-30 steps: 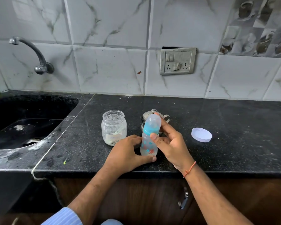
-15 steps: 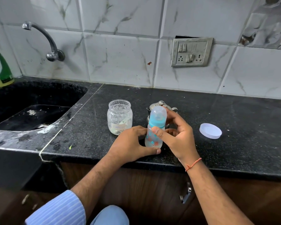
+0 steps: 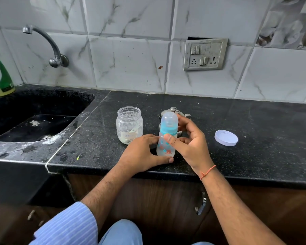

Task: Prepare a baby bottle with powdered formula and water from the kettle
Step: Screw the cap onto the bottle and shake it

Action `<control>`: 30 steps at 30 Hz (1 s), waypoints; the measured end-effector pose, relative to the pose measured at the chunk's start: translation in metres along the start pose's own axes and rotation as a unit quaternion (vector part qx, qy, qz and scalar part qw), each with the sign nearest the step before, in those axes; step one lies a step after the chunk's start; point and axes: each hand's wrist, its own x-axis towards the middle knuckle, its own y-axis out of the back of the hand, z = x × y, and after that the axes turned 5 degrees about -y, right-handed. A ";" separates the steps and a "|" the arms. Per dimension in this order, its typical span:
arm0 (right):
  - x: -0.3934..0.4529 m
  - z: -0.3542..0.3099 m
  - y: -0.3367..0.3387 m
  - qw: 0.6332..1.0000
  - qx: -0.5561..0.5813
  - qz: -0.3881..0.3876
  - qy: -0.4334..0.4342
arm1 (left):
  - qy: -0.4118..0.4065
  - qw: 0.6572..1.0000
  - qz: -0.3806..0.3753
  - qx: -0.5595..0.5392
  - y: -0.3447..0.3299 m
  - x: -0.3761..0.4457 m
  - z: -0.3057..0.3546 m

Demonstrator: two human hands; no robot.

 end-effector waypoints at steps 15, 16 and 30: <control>-0.001 0.000 0.001 0.999 0.029 -0.020 -0.006 | -0.001 1.000 -0.001 0.003 0.000 0.000 -0.001; -0.001 0.001 0.001 0.999 0.034 -0.025 -0.009 | 0.000 1.000 -0.002 0.003 0.000 0.000 -0.001; 0.002 -0.003 -0.001 0.988 0.142 -0.031 -0.045 | -0.001 1.000 0.003 -0.004 -0.003 0.002 -0.006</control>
